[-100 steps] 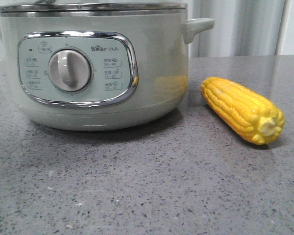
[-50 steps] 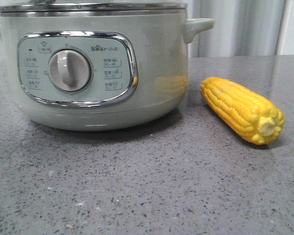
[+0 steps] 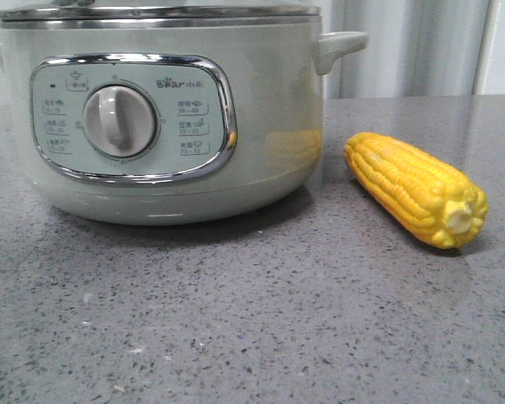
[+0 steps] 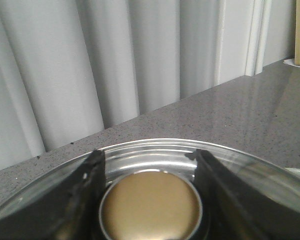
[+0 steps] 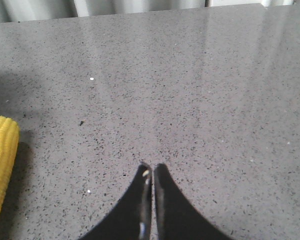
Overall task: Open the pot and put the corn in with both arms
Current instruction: 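Lift the glass lid off the pot with the left gripper, then lower the glass lid onto the table beside the pot, left gripper, then lower the right gripper over the yellow corn cob and grasp it, then lift the corn cob and carry it over the open pot, right gripper, then open the right gripper to drop the corn cob into the pot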
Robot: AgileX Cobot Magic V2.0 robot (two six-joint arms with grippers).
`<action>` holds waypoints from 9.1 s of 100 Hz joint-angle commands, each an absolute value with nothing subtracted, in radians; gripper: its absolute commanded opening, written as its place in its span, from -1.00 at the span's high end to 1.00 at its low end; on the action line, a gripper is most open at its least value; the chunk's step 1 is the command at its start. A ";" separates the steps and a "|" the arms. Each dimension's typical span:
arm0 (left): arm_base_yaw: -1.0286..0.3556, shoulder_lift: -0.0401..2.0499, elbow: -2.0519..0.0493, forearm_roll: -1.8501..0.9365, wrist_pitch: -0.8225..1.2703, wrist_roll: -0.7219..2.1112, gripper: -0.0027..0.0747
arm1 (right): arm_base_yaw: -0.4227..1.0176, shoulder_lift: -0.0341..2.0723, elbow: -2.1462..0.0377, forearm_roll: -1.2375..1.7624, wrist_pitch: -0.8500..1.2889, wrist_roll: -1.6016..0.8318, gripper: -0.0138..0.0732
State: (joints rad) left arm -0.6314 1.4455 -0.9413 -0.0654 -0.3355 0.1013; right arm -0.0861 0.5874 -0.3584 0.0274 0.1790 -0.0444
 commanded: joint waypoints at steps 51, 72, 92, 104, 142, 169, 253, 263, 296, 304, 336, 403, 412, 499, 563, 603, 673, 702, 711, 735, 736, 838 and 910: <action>-0.630 1.218 -1.026 -0.063 -0.526 0.153 0.98 | -0.084 0.597 -0.390 0.049 0.094 -0.045 0.85; -0.597 1.092 -1.026 -0.063 -0.479 0.213 0.98 | -0.084 0.597 -0.390 0.049 0.094 -0.045 0.85; -0.465 0.974 -1.026 -0.063 -0.338 0.213 0.98 | -0.084 0.597 -0.390 0.049 0.098 -0.045 0.85; -0.341 0.915 -1.021 -0.063 -0.219 0.213 0.98 | -0.084 0.597 -0.390 0.049 0.098 -0.045 0.85; 0.000 0.827 -0.859 -0.102 -0.139 0.213 0.98 | -0.084 0.597 -0.390 0.051 0.100 -0.045 0.85; 0.016 0.865 -0.675 -0.202 -0.268 0.213 0.98 | -0.084 0.597 -0.390 0.051 0.100 -0.045 0.85; -0.097 1.237 -0.616 -0.202 -0.325 0.206 0.98 | -0.084 0.597 -0.390 0.051 0.102 -0.045 0.85; -0.097 1.267 -0.616 -0.202 -0.328 0.206 0.98 | -0.084 0.597 -0.390 0.051 0.102 -0.045 0.85; -0.097 1.281 -0.616 -0.202 -0.328 0.206 0.51 | -0.084 0.597 -0.390 0.051 0.102 -0.045 0.85; -0.097 1.281 -0.616 -0.202 -0.325 0.206 0.39 | -0.084 0.597 -0.390 0.051 0.102 -0.045 0.85; -0.097 1.281 -0.616 -0.202 -0.258 0.206 0.08 | -0.084 0.597 -0.390 0.051 0.102 -0.045 0.85; -0.097 0.995 -0.616 -0.202 -0.241 0.206 0.02 | -0.032 0.599 -0.443 0.064 0.225 -0.046 0.78; -0.097 0.913 -0.616 -0.202 -0.241 0.206 0.02 | 0.004 0.621 -0.477 0.064 0.280 -0.046 0.61; -0.097 0.511 -0.616 -0.202 -0.206 0.206 0.03 | 0.170 1.060 -0.924 0.168 0.714 -0.046 -0.14; -0.097 0.511 -0.616 -0.202 -0.187 0.206 0.03 | 0.258 1.335 -1.053 0.278 0.828 -0.046 -0.21; -0.097 0.511 -0.616 -0.202 -0.187 0.206 0.03 | 0.259 1.421 -1.053 0.324 0.865 -0.046 -0.20; -0.097 0.511 -0.616 -0.202 -0.205 0.206 0.03 | 0.191 1.385 -1.053 0.262 0.911 -0.046 0.85; -0.097 0.511 -0.616 -0.202 -0.207 0.206 0.03 | 0.088 1.199 -1.053 0.251 0.892 -0.046 0.85; -0.097 0.511 -0.616 -0.202 -0.207 0.206 0.03 | 0.088 1.139 -1.068 0.251 0.866 -0.046 0.85; -0.097 0.511 -0.616 -0.202 -0.207 0.206 0.03 | 0.088 1.043 -1.164 0.357 0.748 -0.046 0.85; -0.097 0.511 -0.616 -0.202 -0.207 0.206 0.03 | 0.088 1.043 -1.169 0.363 0.746 -0.046 0.85; -0.097 0.511 -0.616 -0.202 -0.207 0.206 0.03 | 0.424 1.552 -1.499 0.674 0.625 -0.396 -0.24; -0.097 0.459 -0.616 -0.202 -0.170 0.206 0.04 | 0.336 1.492 -1.499 0.692 0.735 -0.396 -0.15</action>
State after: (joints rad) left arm -0.0901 0.4789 -0.5840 -0.1973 -0.1249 0.2124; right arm 0.3746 1.5684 -1.4631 0.6627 0.7389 -0.3805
